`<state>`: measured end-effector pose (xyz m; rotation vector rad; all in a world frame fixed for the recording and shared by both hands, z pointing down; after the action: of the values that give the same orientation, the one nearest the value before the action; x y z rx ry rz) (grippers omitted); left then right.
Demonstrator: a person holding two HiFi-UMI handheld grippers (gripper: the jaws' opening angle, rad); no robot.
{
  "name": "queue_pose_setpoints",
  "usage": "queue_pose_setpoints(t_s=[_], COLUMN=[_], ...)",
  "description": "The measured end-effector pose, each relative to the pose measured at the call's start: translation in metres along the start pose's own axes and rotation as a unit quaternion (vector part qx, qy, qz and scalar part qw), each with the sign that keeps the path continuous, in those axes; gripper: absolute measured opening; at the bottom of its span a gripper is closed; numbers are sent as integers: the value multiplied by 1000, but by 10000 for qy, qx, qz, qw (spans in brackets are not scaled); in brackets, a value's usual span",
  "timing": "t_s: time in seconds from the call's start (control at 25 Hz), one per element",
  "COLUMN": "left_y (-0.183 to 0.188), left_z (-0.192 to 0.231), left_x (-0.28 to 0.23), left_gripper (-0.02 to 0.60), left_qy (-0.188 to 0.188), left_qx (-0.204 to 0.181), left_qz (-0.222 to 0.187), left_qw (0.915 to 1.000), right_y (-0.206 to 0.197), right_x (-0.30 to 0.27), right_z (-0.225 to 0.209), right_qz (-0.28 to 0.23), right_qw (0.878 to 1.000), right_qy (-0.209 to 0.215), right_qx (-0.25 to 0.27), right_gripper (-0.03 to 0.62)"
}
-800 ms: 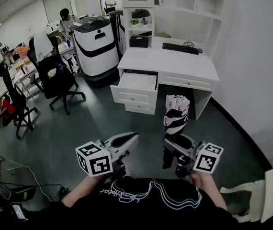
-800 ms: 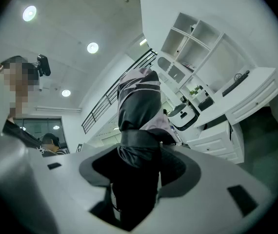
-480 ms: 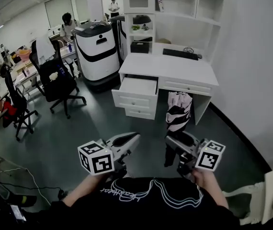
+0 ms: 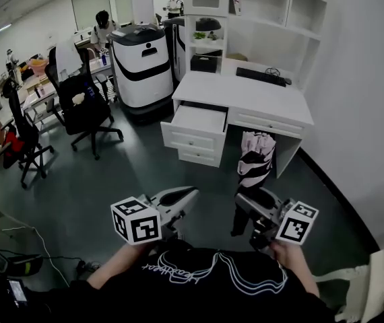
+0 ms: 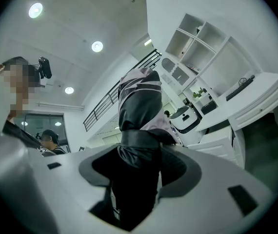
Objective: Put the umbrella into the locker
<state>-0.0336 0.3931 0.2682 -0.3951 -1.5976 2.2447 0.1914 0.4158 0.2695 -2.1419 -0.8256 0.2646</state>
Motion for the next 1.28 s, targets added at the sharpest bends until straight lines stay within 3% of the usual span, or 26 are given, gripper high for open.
queue_pose_setpoints(t_s=[0.56,1.12,1.28], left_y=[0,40,49], left_z=[107,334,378], left_x=[-41,-112,-130], left_gripper=[12,12,12], left_qy=[7,-166,-306], left_qx=[430,1360,1430], left_qz=[179,734,808], left_qw=[9989,9878,9859], right_y=[19,61,68], right_x=[-73,-233,-261], right_z=[-89,-228,-254], right_qz=[170,384,441], right_qw=[9984,9846,9801], right_qy=[-322,-1126,-1342], right_qx=[-428,-1283,-1391], right_gripper=[241,241,242])
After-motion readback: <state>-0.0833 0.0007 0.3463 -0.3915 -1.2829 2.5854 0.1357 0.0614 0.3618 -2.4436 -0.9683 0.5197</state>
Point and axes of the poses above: the fingertips, and each gripper's own axes: x backward along the fingers, z to its left, y out of its top, the point moved 7 cm from there along x, backward along the fingers, and after that the axes turned 10 degrees about -x, right-handed, at the moved point
